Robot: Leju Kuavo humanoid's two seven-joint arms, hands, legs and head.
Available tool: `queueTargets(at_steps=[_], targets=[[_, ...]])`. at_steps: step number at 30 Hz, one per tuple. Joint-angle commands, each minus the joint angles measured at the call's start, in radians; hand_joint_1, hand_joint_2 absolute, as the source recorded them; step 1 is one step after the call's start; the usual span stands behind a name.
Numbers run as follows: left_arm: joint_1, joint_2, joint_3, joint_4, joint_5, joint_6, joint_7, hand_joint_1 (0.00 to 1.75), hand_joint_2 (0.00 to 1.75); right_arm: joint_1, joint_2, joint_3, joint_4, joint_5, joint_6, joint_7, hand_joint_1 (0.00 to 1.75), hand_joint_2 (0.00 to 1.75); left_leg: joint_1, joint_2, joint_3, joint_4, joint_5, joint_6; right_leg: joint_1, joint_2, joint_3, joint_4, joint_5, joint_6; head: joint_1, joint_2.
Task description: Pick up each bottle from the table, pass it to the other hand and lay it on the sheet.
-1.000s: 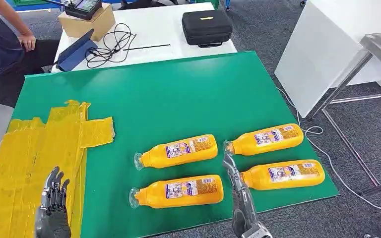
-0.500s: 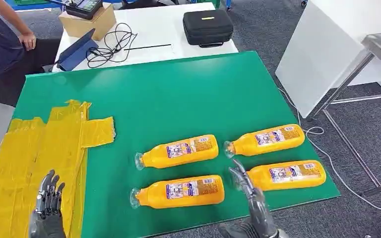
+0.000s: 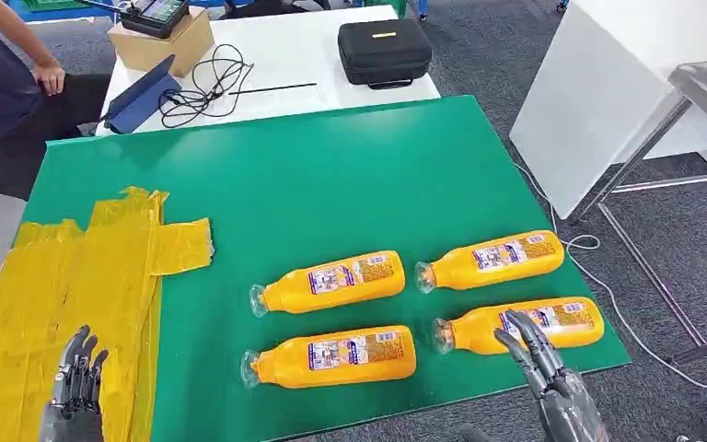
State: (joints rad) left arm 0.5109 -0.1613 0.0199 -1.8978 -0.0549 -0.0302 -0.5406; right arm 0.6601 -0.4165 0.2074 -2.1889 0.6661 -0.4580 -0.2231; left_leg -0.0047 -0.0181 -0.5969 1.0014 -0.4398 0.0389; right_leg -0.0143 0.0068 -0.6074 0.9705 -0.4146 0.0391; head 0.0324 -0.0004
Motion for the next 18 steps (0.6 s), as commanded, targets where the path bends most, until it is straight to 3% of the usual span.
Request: queueTargets(at_steps=[1, 4, 8, 10, 13, 18], targets=[[-0.002, -0.041, 0.076, 0.019, -0.007, -0.02, 0.001, 0.0, 0.0, 0.028, 0.084, -0.137, -0.026, 0.021, 0.062, 0.012, 0.0, 1.75, 0.0, 0.0, 0.002, 0.0, -0.001, -0.001, 0.0, -0.001, 0.002, 0.0, -0.001, -0.001, 0.0, 0.0], [-0.004, -0.057, 0.099, 0.016, -0.014, -0.048, 0.005, 0.0, 0.0, 0.029, 0.145, -0.207, -0.021, 0.102, 0.138, 0.04, 0.0, 1.75, 0.001, 0.001, 0.008, 0.0, -0.003, -0.002, 0.002, -0.001, 0.007, -0.001, -0.003, -0.002, 0.0, 0.0], [-0.007, -0.083, 0.142, 0.006, -0.026, -0.12, 0.013, 0.0, 0.0, -0.035, 0.268, -0.445, 0.02, 0.118, 0.398, -0.029, 0.0, 1.75, 0.001, 0.0, 0.004, 0.0, -0.001, -0.002, 0.001, -0.001, 0.003, -0.001, -0.002, -0.001, 0.0, 0.0], [-0.016, -0.085, 0.145, 0.009, -0.032, -0.139, 0.02, 0.0, 0.0, -0.087, 0.324, -0.532, 0.043, 0.158, 0.472, -0.09, 0.0, 1.75, 0.001, 0.001, 0.004, -0.001, -0.001, -0.002, 0.001, 0.0, 0.004, -0.001, -0.001, -0.001, 0.001, 0.0], [-0.034, -0.08, 0.14, 0.025, -0.038, -0.139, 0.028, 0.0, 0.0, -0.117, 0.36, -0.621, 0.045, 0.177, 0.54, -0.128, 0.0, 1.75, 0.001, 0.001, 0.005, -0.001, -0.001, -0.002, 0.001, 0.0, 0.005, -0.002, -0.001, -0.001, 0.0, 0.0], [-0.063, -0.062, 0.127, 0.05, -0.024, -0.118, 0.042, 0.0, 0.0, -0.173, 0.416, -0.832, 0.019, 0.185, 0.757, -0.231, 0.0, 1.75, 0.0, -0.001, 0.005, -0.001, 0.0, -0.001, 0.0, -0.002, 0.004, -0.001, -0.001, -0.001, 0.0, 0.0]])
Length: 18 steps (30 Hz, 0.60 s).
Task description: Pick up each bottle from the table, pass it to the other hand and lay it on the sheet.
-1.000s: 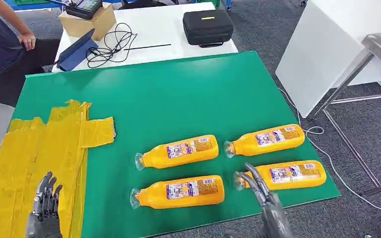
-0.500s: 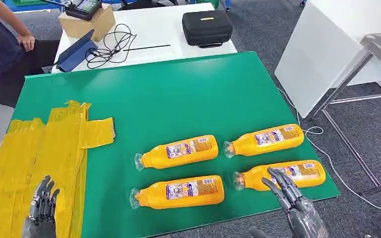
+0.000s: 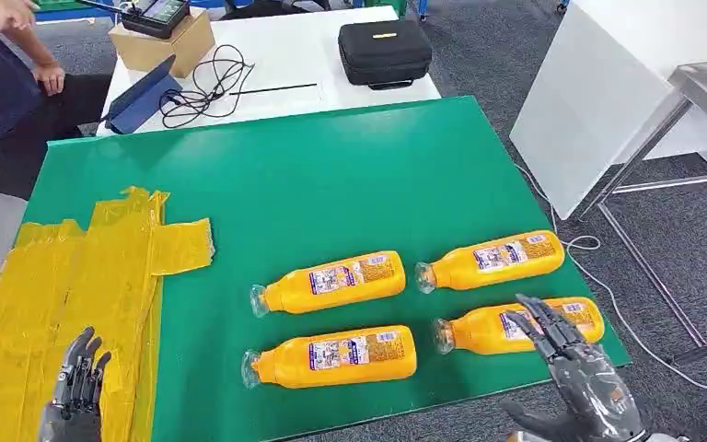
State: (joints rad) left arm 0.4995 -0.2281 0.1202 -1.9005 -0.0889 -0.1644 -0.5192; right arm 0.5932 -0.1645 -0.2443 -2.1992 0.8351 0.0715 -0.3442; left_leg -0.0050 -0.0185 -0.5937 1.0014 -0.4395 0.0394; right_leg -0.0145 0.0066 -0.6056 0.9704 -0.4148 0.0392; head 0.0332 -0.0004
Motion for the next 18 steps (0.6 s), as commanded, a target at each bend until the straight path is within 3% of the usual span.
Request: queueTargets(at_steps=[1, 6, 12, 18], targets=[[-0.056, 0.007, 0.025, 0.055, 0.01, 0.018, 0.023, 0.0, 0.0, -0.117, 0.159, -0.393, 0.035, 0.022, 0.242, -0.115, 0.0, 1.75, 0.001, -0.001, 0.005, -0.001, -0.002, -0.002, 0.001, -0.003, 0.006, -0.001, -0.002, -0.001, -0.001, 0.0], [-0.076, 0.015, 0.014, 0.07, 0.014, 0.023, 0.034, 0.0, 0.0, -0.156, 0.107, -0.428, 0.077, 0.046, 0.304, -0.104, 0.0, 1.75, 0.0, 0.001, 0.003, -0.001, -0.001, -0.001, 0.0, -0.001, 0.004, -0.001, 0.0, -0.001, -0.001, 0.0], [-0.082, 0.02, 0.009, 0.075, 0.016, 0.026, 0.038, 0.0, 0.0, -0.156, 0.097, -0.423, 0.089, 0.069, 0.315, -0.09, 0.0, 1.75, 0.0, 0.001, 0.003, -0.001, -0.001, -0.002, 0.0, 0.0, 0.004, -0.001, -0.001, -0.001, 0.0, 0.0], [-0.106, 0.032, -0.006, 0.1, 0.02, 0.034, 0.049, 0.0, 0.0, -0.211, 0.066, -0.364, 0.219, 0.101, 0.278, -0.061, 0.0, 1.75, 0.002, 0.003, 0.007, -0.002, -0.002, -0.003, 0.002, 0.001, 0.009, -0.004, -0.001, -0.002, -0.001, 0.0]])
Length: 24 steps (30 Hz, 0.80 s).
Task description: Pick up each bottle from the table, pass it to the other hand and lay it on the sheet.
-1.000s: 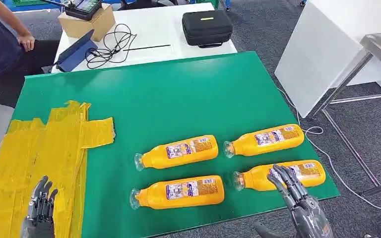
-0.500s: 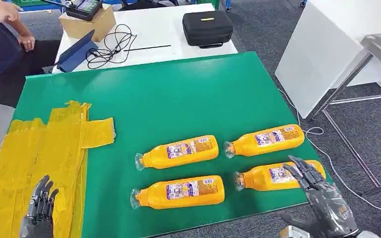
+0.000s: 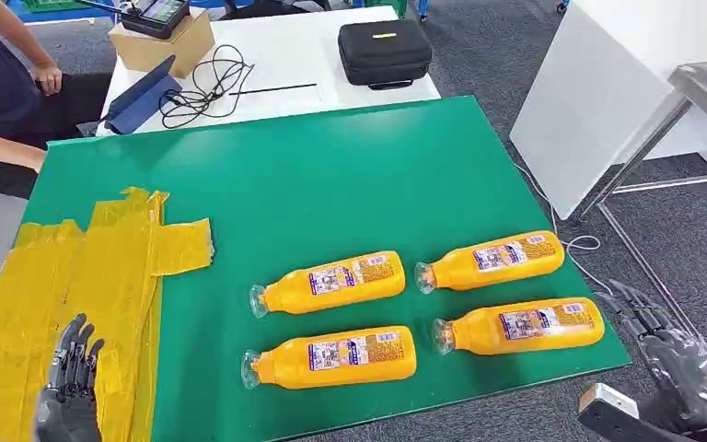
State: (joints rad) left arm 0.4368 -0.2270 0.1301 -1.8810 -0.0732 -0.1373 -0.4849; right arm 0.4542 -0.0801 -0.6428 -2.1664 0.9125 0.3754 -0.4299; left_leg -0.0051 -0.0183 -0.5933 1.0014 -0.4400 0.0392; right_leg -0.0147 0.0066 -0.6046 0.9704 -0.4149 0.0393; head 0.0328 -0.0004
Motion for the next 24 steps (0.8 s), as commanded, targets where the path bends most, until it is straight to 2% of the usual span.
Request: queueTargets(at_steps=[1, 5, 9, 12, 13, 16, 17, 19, 24], targets=[[-0.05, 0.036, -0.022, 0.092, 0.003, 0.012, 0.016, 0.0, 0.0, -0.085, -0.032, 0.065, 0.223, 0.023, -0.038, 0.04, 0.0, 1.75, 0.002, 0.003, 0.007, -0.002, -0.002, -0.002, 0.002, 0.001, 0.007, -0.004, -0.001, -0.002, 0.0, 0.0], [-0.072, 0.057, -0.047, 0.124, 0.004, 0.033, 0.012, 0.0, 0.0, -0.11, -0.082, 0.196, 0.343, 0.006, -0.118, 0.106, 0.0, 1.75, 0.002, 0.004, 0.008, -0.003, -0.001, -0.003, 0.003, 0.002, 0.009, -0.005, 0.0, -0.002, 0.0, 0.0], [-0.074, 0.062, -0.052, 0.126, -0.004, 0.042, 0.012, 0.0, 0.0, -0.104, -0.091, 0.21, 0.344, -0.002, -0.12, 0.119, 0.0, 1.75, 0.001, 0.003, 0.005, -0.002, -0.001, -0.002, 0.001, 0.001, 0.007, -0.003, 0.0, -0.001, 0.0, 0.0], [-0.119, 0.091, -0.091, 0.18, 0.003, 0.052, 0.02, 0.0, 0.0, -0.109, -0.13, 0.286, 0.411, -0.024, -0.16, 0.168, 0.0, 1.75, 0.001, 0.001, 0.005, -0.002, 0.0, -0.001, 0.001, 0.0, 0.005, -0.003, 0.0, -0.001, 0.0, 0.0], [-0.129, 0.101, -0.105, 0.191, 0.004, 0.061, 0.019, 0.0, 0.0, -0.111, -0.152, 0.324, 0.436, -0.031, -0.182, 0.185, 0.0, 1.75, 0.002, 0.002, 0.009, -0.003, -0.001, -0.002, 0.002, 0.0, 0.01, -0.004, 0.0, -0.002, 0.0, 0.0], [-0.14, 0.118, -0.116, 0.207, 0.016, 0.075, 0.015, 0.0, 0.0, -0.119, -0.168, 0.378, 0.468, -0.041, -0.217, 0.216, 0.0, 1.75, 0.001, 0.002, 0.005, -0.002, 0.0, -0.001, 0.001, 0.001, 0.005, -0.003, 0.001, -0.001, -0.001, 0.0], [-0.143, 0.126, -0.12, 0.213, 0.021, 0.077, 0.014, 0.0, 0.0, -0.12, -0.171, 0.391, 0.471, -0.043, -0.223, 0.23, 0.0, 1.75, 0.002, 0.003, 0.008, -0.003, -0.001, -0.002, 0.002, 0.001, 0.009, -0.004, 0.0, -0.002, 0.0, 0.0], [-0.151, 0.141, -0.129, 0.234, 0.03, 0.08, 0.01, 0.0, 0.0, -0.114, -0.178, 0.4, 0.472, -0.053, -0.231, 0.245, 0.0, 1.75, 0.0, 0.001, 0.004, -0.002, 0.0, -0.001, 0.001, 0.001, 0.004, -0.002, 0.0, -0.001, 0.0, 0.0], [-0.154, 0.153, -0.141, 0.241, 0.035, 0.082, 0.006, 0.0, 0.0, -0.105, -0.189, 0.401, 0.469, -0.059, -0.232, 0.251, 0.0, 1.75, 0.001, 0.001, 0.006, -0.002, -0.001, -0.002, 0.001, 0.0, 0.007, -0.003, -0.001, -0.001, 0.0, 0.0]])
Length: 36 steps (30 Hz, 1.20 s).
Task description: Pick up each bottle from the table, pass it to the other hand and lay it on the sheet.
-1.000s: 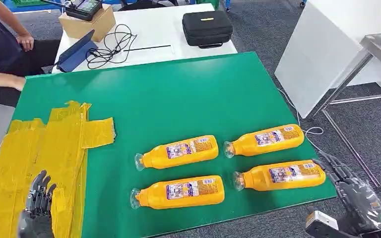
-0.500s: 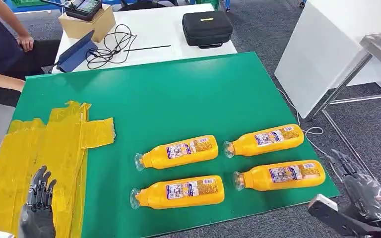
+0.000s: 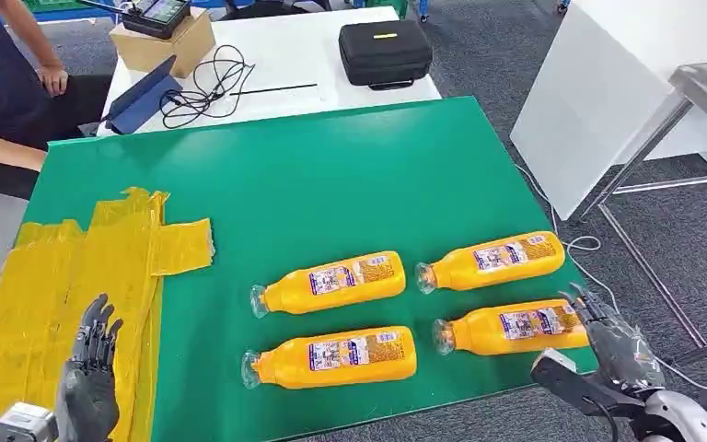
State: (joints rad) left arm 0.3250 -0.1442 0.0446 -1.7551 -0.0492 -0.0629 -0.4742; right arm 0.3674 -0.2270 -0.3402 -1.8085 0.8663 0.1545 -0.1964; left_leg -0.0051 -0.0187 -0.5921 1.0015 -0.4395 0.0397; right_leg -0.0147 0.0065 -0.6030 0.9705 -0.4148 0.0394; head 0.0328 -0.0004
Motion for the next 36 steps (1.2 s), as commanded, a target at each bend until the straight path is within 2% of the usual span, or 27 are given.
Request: queueTargets(at_steps=[1, 7, 12, 18, 22, 25, 28, 36], targets=[[-0.048, 0.075, -0.064, 0.122, 0.015, 0.008, -0.006, 0.0, 0.0, -0.007, -0.052, 0.096, 0.111, -0.016, -0.011, 0.022, 0.0, 1.75, 0.0, 0.001, 0.003, -0.002, 0.0, -0.001, 0.001, 0.0, 0.003, -0.002, 0.0, -0.001, 0.0, 0.0], [-0.082, 0.117, -0.123, 0.167, 0.057, 0.061, -0.023, 0.0, 0.0, 0.02, -0.101, 0.089, 0.114, -0.001, -0.032, 0.055, 0.0, 1.75, 0.0, -0.001, 0.003, -0.002, 0.0, -0.001, 0.0, -0.002, 0.003, -0.002, -0.001, -0.001, 0.0, 0.0], [-0.082, 0.125, -0.126, 0.165, 0.07, 0.074, -0.026, 0.0, 0.0, -0.008, -0.149, 0.093, 0.125, 0.029, -0.034, 0.084, 0.0, 1.75, 0.001, 0.002, 0.005, -0.001, -0.002, -0.002, 0.001, 0.0, 0.005, -0.002, -0.001, -0.002, 0.0, 0.0], [-0.079, 0.126, -0.126, 0.161, 0.07, 0.074, -0.026, 0.0, 0.0, -0.01, -0.162, 0.093, 0.125, 0.039, -0.034, 0.094, 0.0, 1.75, 0.001, 0.002, 0.005, -0.001, -0.002, -0.002, 0.001, 0.0, 0.005, -0.002, -0.001, -0.002, 0.0, 0.0], [-0.082, 0.129, -0.128, 0.166, 0.073, 0.076, -0.027, 0.0, 0.0, -0.002, -0.253, 0.043, 0.102, 0.029, -0.018, 0.115, 0.0, 1.75, 0.0, 0.001, 0.003, -0.001, -0.001, -0.001, 0.0, 0.0, 0.002, -0.001, -0.001, -0.001, 0.0, 0.0], [-0.089, 0.127, -0.133, 0.171, 0.077, 0.075, -0.028, 0.0, 0.0, 0.013, -0.285, 0.001, 0.062, 0.01, 0.022, 0.117, 0.0, 1.75, -0.001, 0.001, 0.002, 0.0, -0.001, -0.001, -0.001, 0.0, 0.002, 0.0, -0.001, 0.0, 0.0, 0.0], [-0.087, 0.126, -0.138, 0.173, 0.077, 0.076, -0.027, 0.0, 0.0, 0.051, -0.268, -0.026, 0.018, 0.011, 0.023, 0.117, 0.0, 1.75, -0.001, -0.001, 0.003, 0.0, -0.001, -0.001, -0.001, -0.002, 0.002, 0.0, -0.001, -0.001, 0.0, 0.0], [-0.081, 0.126, -0.137, 0.169, 0.08, 0.078, -0.03, 0.0, 0.0, 0.059, -0.262, -0.019, 0.013, 0.017, 0.027, 0.114, 0.0, 1.75, -0.001, 0.0, 0.005, -0.001, -0.002, -0.002, -0.001, -0.001, 0.005, -0.001, -0.002, -0.001, 0.0, 0.0]])
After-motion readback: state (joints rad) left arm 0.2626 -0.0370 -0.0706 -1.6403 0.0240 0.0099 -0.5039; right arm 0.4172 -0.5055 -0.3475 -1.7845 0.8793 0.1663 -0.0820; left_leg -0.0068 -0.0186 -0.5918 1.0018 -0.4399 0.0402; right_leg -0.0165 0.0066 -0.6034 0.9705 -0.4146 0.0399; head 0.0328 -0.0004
